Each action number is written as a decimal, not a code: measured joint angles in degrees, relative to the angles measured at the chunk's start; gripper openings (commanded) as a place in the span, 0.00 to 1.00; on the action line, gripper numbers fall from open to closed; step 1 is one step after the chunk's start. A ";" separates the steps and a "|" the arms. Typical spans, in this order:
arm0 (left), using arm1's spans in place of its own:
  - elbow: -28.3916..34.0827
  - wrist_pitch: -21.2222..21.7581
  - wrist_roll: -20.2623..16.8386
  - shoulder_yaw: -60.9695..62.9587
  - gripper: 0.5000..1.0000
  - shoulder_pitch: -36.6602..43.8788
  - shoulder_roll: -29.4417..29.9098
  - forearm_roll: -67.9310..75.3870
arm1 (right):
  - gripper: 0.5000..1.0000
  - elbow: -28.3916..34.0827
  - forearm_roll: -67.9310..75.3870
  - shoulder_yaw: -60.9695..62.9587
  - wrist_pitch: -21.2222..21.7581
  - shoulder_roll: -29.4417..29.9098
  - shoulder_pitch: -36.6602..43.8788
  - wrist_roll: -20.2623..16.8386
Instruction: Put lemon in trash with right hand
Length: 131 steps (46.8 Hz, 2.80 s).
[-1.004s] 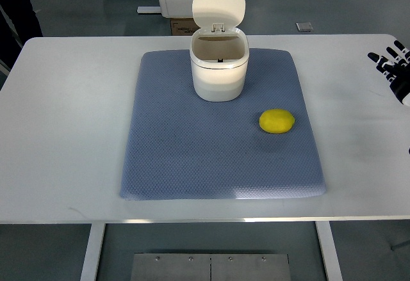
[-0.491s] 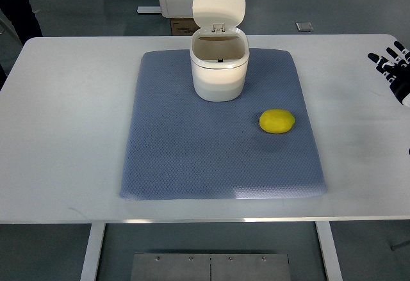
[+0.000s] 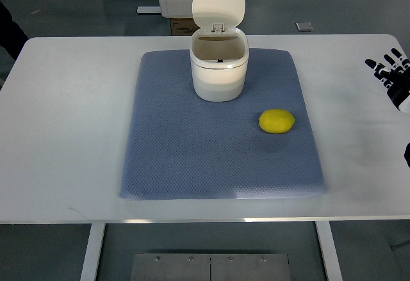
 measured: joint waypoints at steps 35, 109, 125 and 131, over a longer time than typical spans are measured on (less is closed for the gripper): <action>0.00 0.00 0.01 0.00 1.00 -0.01 0.00 0.00 | 1.00 -2.83 -0.01 0.20 -0.25 -0.48 1.59 2.06; 0.00 0.00 0.01 0.01 1.00 0.00 0.00 -0.01 | 1.00 35.11 -20.64 -9.95 -5.17 -21.59 -2.18 14.27; 0.00 0.00 0.00 0.00 1.00 0.00 0.00 -0.01 | 1.00 45.06 -34.74 -17.38 -18.07 -23.61 -1.52 13.59; 0.00 0.00 -0.01 0.00 1.00 -0.01 0.00 -0.01 | 1.00 46.18 -39.27 -22.03 -22.10 -23.07 0.25 11.82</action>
